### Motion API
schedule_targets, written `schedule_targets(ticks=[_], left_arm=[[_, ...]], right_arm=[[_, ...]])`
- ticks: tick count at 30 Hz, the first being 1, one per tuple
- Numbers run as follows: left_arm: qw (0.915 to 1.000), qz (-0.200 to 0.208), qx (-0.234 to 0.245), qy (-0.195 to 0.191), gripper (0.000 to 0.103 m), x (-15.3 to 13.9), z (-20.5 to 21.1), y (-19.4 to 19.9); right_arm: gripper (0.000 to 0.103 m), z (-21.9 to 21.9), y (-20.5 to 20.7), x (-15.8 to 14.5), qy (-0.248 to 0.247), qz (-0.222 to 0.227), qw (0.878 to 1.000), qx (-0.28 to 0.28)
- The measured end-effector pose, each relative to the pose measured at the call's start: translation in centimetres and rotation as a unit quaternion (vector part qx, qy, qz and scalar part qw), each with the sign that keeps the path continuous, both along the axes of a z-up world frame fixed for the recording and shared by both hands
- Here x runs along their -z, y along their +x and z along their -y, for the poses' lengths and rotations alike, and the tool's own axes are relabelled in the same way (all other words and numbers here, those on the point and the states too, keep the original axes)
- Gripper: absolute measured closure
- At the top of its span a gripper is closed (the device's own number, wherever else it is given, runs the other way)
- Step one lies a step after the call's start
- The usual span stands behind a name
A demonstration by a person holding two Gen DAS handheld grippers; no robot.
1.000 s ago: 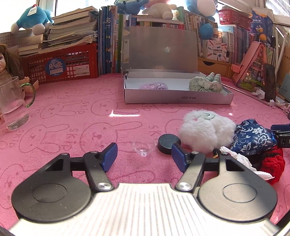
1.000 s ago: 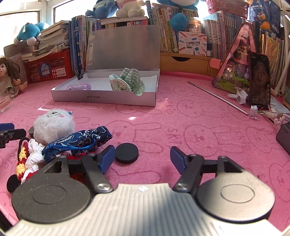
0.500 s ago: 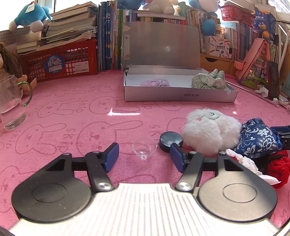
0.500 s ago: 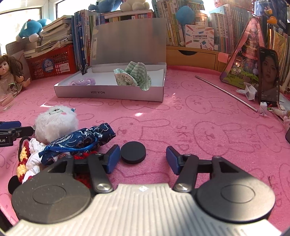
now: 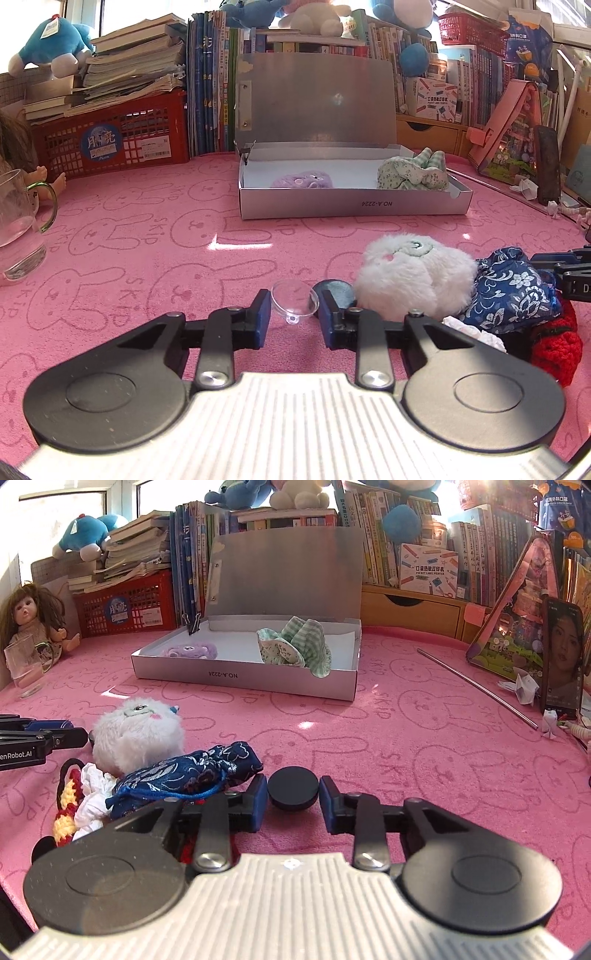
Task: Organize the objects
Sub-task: 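Grasp black round puck with right tool while left tool grasps clear plastic dome, then carry puck in right tool while left tool carries dome into white box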
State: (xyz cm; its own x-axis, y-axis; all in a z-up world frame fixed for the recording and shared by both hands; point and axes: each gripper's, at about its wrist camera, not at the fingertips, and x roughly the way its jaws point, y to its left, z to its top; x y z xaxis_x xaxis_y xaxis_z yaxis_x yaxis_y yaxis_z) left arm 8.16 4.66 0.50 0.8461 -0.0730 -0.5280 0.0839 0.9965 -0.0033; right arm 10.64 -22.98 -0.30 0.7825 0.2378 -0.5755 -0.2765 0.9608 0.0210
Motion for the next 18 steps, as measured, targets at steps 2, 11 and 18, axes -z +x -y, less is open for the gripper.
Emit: schedule_targets(ticks=[2, 11, 18], left_arm=[[1.0000, 0.005, 0.000, -0.001, 0.070, -0.5, 0.1, 0.1], [0.9999, 0.011, -0.003, 0.005, 0.070, -1.0, 0.2, 0.2], [0.9998, 0.015, -0.006, -0.008, 0.070, -2.0, -0.1, 1.1]], right_arm=[[0.068, 0.1, 0.2, -0.3, 0.000, 0.003, 1.000, 0.004], [0.068, 0.6, 1.1, -1.5, 0.008, 0.016, 1.000, 0.019], [0.068, 0.7, 1.8, -2.4, 0.008, 0.025, 0.999, 0.026]])
